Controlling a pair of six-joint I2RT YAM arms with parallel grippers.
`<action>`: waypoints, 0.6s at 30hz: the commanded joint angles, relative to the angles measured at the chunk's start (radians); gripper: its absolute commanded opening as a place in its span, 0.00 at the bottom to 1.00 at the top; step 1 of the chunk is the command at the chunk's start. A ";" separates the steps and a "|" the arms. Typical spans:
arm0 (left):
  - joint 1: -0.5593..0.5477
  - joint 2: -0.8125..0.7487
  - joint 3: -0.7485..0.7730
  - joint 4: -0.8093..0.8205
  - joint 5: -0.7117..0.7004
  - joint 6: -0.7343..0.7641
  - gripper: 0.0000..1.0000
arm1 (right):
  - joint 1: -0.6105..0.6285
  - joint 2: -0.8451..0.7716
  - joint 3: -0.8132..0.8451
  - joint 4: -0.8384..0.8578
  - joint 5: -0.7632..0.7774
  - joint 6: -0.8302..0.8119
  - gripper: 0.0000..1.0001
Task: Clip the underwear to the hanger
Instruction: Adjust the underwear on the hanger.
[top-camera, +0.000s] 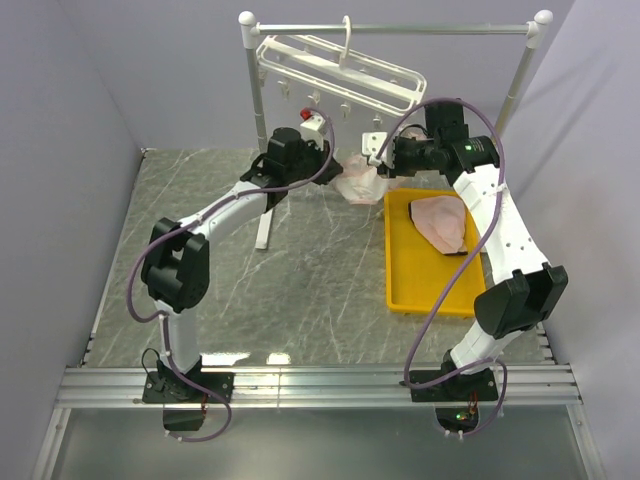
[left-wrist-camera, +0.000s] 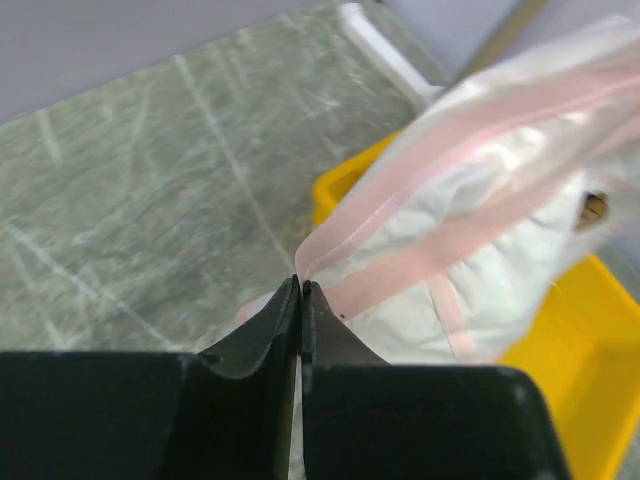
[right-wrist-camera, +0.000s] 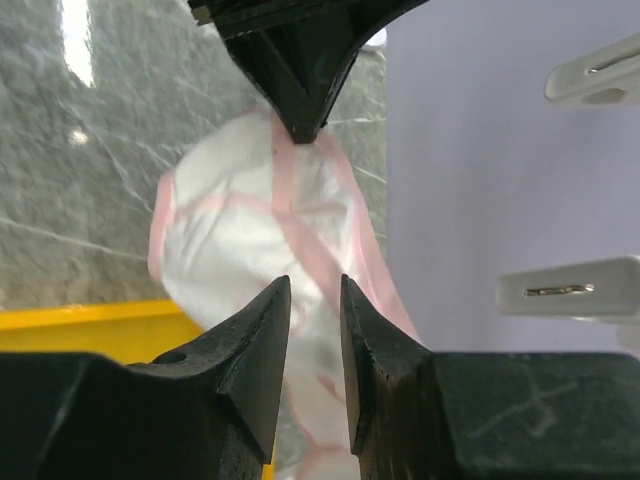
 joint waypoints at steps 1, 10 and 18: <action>-0.027 -0.021 0.003 0.015 -0.178 0.008 0.09 | -0.001 -0.039 0.019 -0.028 0.041 -0.114 0.34; -0.057 -0.056 -0.110 0.059 -0.283 -0.046 0.13 | 0.033 0.010 0.081 -0.057 0.062 -0.175 0.38; -0.067 -0.087 -0.132 0.047 -0.245 -0.053 0.13 | 0.099 0.021 0.076 -0.138 0.096 -0.278 0.34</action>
